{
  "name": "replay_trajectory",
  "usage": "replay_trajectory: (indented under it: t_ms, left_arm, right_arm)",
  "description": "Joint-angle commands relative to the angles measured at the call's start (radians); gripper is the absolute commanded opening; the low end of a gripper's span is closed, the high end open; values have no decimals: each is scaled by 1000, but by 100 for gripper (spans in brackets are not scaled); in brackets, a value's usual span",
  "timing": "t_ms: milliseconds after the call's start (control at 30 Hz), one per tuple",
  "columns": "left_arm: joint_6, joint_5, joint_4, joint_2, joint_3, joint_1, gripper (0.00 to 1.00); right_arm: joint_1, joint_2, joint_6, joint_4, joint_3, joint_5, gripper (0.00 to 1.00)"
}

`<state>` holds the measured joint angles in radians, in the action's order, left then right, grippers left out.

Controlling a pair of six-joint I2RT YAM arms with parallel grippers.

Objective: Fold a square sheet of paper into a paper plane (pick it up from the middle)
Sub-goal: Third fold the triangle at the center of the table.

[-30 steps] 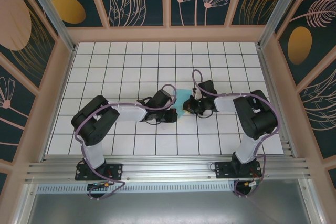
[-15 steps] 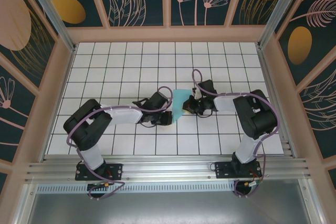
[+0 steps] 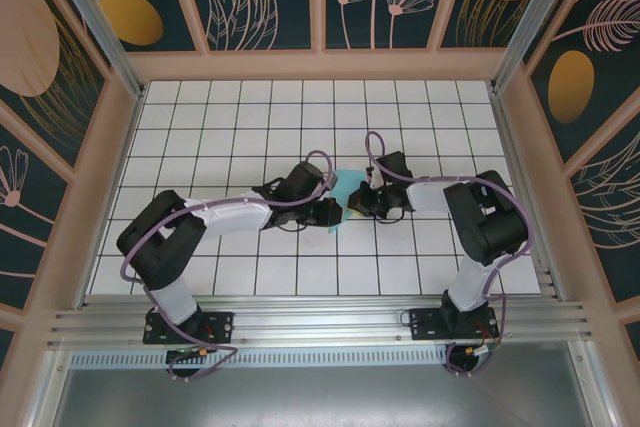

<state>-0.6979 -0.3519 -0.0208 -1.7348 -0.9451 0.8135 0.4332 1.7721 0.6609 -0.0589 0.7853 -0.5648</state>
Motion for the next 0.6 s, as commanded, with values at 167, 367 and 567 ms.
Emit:
replay_trajectory:
  t_ms: [167,367,567]
  left_arm:
    - [-35,-1,-42,-11,6,-1,22]
    - [-50,-37,-66,-8,5,-1,24]
    - [-66,-115,-120,-34,-4,-1,24]
  right_arm:
    - [1,45,-6,83,-10,142,7]
    - [1,40,2,73,-26,148,7]
    - [2,43,8,62,-35,144,7]
